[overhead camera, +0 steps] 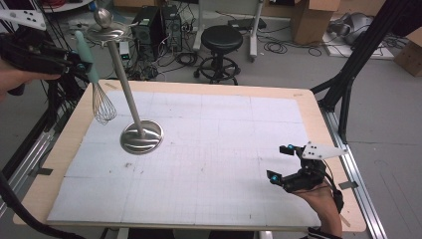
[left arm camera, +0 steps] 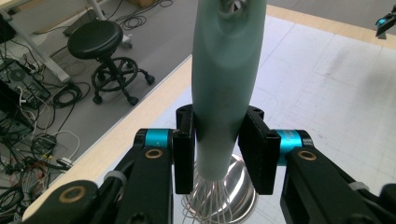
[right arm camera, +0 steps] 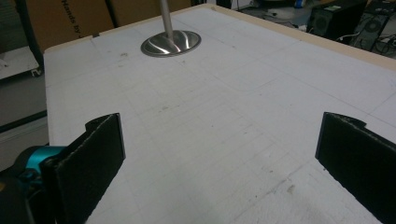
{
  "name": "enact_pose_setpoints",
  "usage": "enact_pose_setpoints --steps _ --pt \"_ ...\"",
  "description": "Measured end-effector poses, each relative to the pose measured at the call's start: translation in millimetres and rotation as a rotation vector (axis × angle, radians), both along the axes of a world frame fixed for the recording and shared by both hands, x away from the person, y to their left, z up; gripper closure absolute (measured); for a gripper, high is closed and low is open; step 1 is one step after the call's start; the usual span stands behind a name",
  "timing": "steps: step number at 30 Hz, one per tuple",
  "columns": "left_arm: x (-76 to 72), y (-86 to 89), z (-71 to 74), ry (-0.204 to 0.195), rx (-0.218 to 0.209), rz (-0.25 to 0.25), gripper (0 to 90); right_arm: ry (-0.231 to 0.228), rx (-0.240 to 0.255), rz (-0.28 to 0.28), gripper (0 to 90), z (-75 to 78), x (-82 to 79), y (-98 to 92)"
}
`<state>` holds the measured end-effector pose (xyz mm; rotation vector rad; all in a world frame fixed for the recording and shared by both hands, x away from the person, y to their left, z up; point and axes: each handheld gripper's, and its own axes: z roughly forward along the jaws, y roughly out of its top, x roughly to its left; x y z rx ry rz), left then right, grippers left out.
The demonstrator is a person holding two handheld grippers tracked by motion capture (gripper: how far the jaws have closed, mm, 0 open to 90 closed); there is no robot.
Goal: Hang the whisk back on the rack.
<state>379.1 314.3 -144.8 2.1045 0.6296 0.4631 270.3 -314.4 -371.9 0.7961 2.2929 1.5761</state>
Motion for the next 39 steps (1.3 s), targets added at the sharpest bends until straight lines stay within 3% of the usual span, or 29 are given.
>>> enact_pose_setpoints --steps 4,10,14,16,20,23,27,34,39 --pt "0.1 0.4 -3.9 -0.008 -0.018 0.0 67.6 -0.007 0.002 0.001 0.4 0.2 0.2 -0.5" --pt "-1.5 -1.5 -4.4 -0.035 -0.006 -0.002 66.1 -0.006 0.004 0.001 0.4 0.1 -0.1 -0.7" --pt "-4.2 -1.6 -4.1 -0.063 -0.003 0.008 56.0 -0.009 0.002 0.001 0.4 0.8 -0.5 -0.5" --pt "-7.0 0.3 -6.0 -0.073 -0.025 0.01 52.1 -0.009 0.003 0.001 0.4 0.8 -0.5 -0.4" --pt "-16.6 9.6 -16.3 -0.075 -0.041 0.022 44.1 -0.01 0.003 0.006 0.4 0.5 0.7 -0.5" --pt "-26.0 18.5 -23.7 -0.082 -0.072 0.011 38.7 -0.001 0.002 0.01 0.4 -0.5 1.5 0.6" --pt "-37.8 26.5 -32.3 -0.086 -0.082 -0.002 32.2 0.0 0.0 0.014 0.4 -1.4 2.6 1.7" --pt "-54.0 34.3 -43.7 -0.1 -0.089 0.003 11.3 -0.004 0.008 0.012 0.4 -0.8 2.3 0.5" --pt "-68.6 34.2 -54.7 -0.108 -0.118 -0.016 1.7 -0.007 0.014 0.013 0.4 -0.3 2.2 -0.1"
